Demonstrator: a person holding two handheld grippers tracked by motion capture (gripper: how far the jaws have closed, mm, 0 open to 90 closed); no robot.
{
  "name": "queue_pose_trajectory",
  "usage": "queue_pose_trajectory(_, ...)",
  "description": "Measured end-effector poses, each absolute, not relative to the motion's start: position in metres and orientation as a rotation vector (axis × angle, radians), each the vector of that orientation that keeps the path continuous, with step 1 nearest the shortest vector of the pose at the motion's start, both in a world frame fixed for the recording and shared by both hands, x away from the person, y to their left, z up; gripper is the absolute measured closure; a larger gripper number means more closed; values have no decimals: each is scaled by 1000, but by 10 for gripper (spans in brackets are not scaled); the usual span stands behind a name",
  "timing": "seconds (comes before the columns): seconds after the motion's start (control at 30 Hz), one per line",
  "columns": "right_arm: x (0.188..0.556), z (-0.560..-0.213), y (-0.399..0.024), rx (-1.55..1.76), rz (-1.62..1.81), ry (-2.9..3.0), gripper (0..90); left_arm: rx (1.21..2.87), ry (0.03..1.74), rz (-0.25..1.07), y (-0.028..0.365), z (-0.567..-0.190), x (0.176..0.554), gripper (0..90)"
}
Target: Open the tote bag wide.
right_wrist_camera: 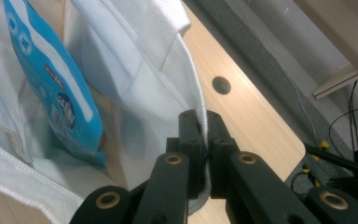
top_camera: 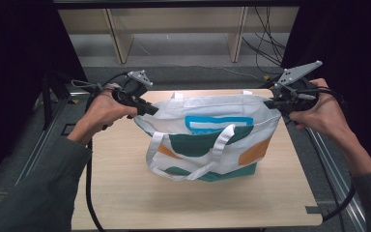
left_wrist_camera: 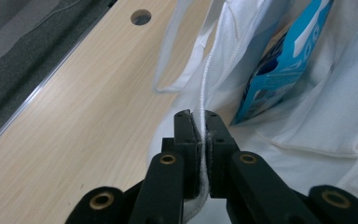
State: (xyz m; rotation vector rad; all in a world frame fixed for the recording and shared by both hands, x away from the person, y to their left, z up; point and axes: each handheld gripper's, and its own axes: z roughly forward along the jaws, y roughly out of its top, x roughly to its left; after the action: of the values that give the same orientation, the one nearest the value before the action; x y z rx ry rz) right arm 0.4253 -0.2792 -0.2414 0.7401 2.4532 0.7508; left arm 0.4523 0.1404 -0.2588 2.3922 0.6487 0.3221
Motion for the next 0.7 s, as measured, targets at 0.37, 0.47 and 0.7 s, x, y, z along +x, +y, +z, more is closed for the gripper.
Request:
queue_pose_trajectory(0.37, 428, -261, -285, 763, 753, 2447, 884, 2432, 636, 304, 131, -278, 462, 855)
queue_pose_trajectory(0.47, 430, -266, -287, 744, 763, 2470, 884, 2431, 651, 296, 129, -284, 465, 854)
queue_pose_trajectory(0.7, 433, -281, -291, 769, 727, 2464, 883, 2433, 631, 270, 127, -299, 468, 853)
